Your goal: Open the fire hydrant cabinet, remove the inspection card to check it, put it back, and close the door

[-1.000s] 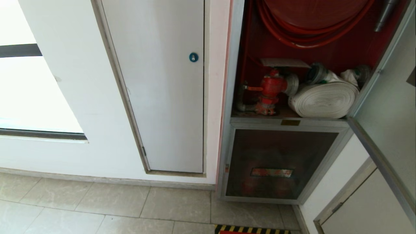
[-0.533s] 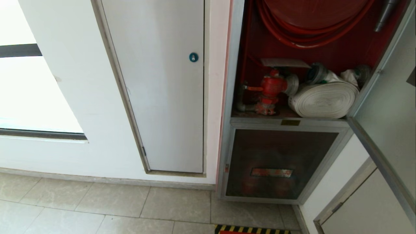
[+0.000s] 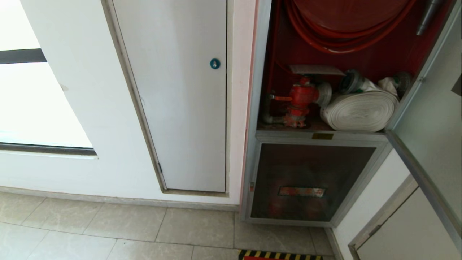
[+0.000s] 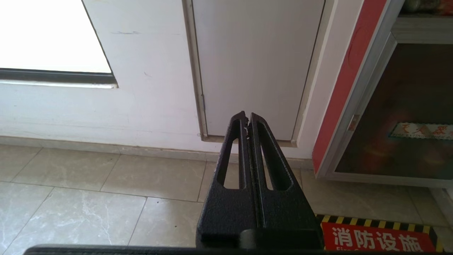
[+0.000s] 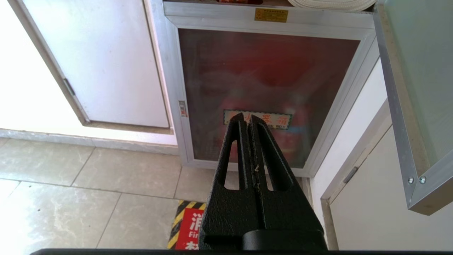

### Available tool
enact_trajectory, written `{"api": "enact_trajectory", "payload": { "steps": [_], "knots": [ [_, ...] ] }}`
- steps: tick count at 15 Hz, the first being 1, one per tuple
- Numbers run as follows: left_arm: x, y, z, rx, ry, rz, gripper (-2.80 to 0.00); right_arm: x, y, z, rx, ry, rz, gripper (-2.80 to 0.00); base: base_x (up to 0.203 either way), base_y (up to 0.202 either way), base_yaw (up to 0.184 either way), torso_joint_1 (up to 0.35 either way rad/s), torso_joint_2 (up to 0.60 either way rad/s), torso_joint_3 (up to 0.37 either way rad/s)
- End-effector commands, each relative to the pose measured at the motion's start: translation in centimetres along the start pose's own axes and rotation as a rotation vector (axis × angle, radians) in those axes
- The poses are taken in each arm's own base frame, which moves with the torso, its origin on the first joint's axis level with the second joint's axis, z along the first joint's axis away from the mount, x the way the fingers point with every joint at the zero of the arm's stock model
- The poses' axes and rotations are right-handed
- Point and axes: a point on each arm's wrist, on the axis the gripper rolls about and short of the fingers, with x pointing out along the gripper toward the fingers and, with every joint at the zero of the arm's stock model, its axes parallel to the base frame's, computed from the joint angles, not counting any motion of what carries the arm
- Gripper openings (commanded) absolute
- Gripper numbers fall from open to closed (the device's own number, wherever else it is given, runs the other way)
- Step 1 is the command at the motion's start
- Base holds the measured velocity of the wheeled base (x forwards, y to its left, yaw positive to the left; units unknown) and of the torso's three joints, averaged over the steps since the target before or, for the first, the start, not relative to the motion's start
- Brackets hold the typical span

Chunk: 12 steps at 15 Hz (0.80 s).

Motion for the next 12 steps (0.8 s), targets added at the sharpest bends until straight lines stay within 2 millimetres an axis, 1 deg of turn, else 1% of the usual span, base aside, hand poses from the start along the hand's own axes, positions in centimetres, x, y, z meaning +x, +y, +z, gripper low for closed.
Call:
{"api": "enact_trajectory", "payload": {
  "steps": [1, 12],
  "knots": [
    [0.12, 0.00, -0.51, 0.000, 0.018, 0.001, -2.80, 0.01, 0.00, 0.00, 0.000, 0.002, -0.001, -2.80, 0.000, 0.000, 0.000, 0.000, 0.00, 0.000],
    [0.12, 0.00, -0.51, 0.002, 0.018, 0.001, -2.80, 0.02, 0.00, -0.03, 0.009, 0.003, 0.000, -2.80, 0.000, 0.000, 0.000, 0.000, 0.00, 0.000]
  ]
}}
